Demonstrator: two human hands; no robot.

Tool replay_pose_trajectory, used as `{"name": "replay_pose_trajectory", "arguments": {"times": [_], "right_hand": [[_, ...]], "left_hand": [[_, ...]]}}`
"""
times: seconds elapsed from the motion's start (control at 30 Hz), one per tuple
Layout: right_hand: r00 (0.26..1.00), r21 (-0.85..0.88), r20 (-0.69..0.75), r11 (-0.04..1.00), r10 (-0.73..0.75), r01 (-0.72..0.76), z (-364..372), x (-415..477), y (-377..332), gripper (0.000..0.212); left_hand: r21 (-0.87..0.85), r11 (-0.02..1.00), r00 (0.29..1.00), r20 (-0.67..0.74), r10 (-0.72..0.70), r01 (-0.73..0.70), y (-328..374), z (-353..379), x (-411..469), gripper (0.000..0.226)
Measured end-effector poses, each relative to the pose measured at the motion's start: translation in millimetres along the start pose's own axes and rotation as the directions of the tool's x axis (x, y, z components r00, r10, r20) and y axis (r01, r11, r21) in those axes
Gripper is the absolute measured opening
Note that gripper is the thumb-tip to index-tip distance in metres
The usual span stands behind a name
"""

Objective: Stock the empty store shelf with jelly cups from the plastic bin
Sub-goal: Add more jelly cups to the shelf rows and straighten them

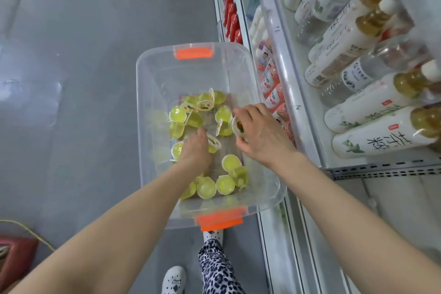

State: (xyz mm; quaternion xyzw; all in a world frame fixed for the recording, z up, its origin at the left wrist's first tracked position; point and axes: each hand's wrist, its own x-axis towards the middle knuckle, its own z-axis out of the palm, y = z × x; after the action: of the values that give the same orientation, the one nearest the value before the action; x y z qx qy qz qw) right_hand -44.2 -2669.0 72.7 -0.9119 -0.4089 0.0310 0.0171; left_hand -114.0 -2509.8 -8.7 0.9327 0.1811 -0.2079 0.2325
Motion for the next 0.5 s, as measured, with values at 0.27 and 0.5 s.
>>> {"name": "replay_pose_trajectory", "arguments": {"times": [0.27,0.5], "right_hand": [[0.965,0.27,-0.1,0.94,0.244,-0.21,-33.7,-37.8,-30.7,0.051],[0.917,0.246,-0.165,0.916,0.362,-0.317,-72.7,-112.7,-75.8,0.048]], "left_hand": [[-0.204,0.95,0.957,-0.215,0.194,-0.238,-14.1,-45.4,-67.7,0.059],[-0.174,0.894,0.886,-0.301,0.351,-0.413,-17.9,-76.9,-147.7,0.062]]}}
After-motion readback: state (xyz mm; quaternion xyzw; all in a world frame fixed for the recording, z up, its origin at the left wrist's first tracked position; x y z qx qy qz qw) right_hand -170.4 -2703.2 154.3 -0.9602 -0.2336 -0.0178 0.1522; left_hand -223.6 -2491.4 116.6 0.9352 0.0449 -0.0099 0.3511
